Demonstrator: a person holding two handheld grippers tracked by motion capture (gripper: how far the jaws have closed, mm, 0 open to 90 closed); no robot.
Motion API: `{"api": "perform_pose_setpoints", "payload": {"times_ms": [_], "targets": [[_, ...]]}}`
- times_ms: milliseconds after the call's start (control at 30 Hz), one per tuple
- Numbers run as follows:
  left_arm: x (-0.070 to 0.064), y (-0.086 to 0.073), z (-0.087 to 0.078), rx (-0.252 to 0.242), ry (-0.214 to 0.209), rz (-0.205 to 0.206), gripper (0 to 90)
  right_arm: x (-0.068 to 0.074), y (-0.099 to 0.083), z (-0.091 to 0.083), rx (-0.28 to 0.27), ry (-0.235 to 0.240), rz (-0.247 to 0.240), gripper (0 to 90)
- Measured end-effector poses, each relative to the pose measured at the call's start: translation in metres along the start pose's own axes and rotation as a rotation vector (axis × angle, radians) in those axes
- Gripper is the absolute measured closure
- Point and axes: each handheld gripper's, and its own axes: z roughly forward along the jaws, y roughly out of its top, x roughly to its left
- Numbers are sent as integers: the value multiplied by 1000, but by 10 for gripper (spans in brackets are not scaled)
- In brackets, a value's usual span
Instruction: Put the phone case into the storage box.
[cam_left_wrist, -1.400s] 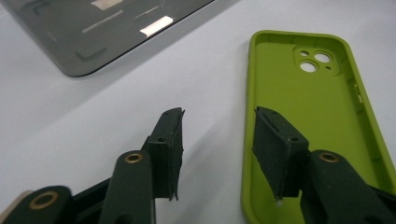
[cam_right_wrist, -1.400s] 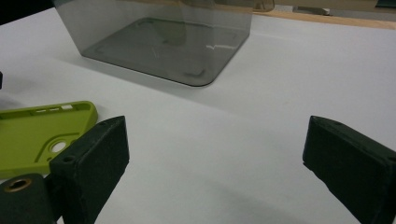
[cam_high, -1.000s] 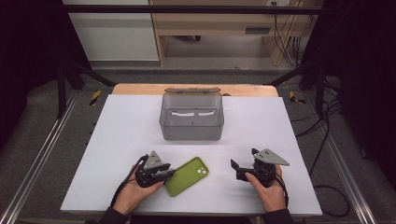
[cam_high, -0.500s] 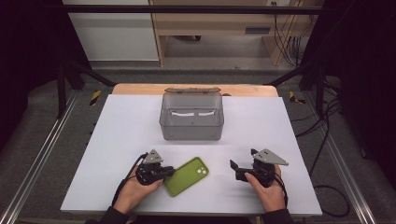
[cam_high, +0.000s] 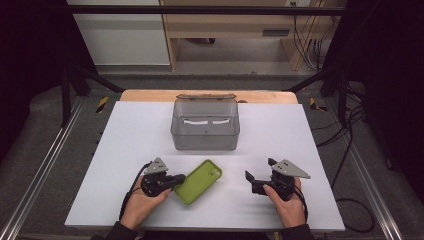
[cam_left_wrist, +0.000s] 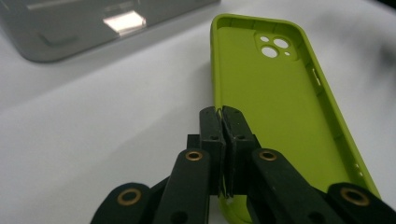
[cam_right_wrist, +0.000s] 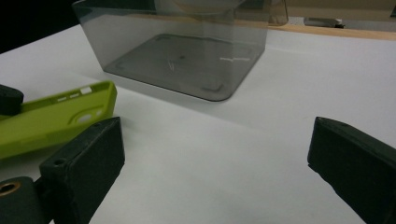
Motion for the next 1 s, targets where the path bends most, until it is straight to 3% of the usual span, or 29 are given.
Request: {"api": "perform_pose_setpoints", "payload": {"times_ms": [233,467,733,833,1000], "targets": [[2,-1,-20,-189,56,-48,883,23,16,2,-94,44,50,51],[6,-2,-31,-292,102,-109,883,54,29,16,-214,93,128,89],[5,-2,-41,-381,152,-125,883,86,30,36,-177,156,120,89],[2,-1,-43,-416,173,-130,883,96,33,41,-178,191,173,84],[1,-1,-47,-451,207,-145,883,110,39,49,-177,227,169,78]]}}
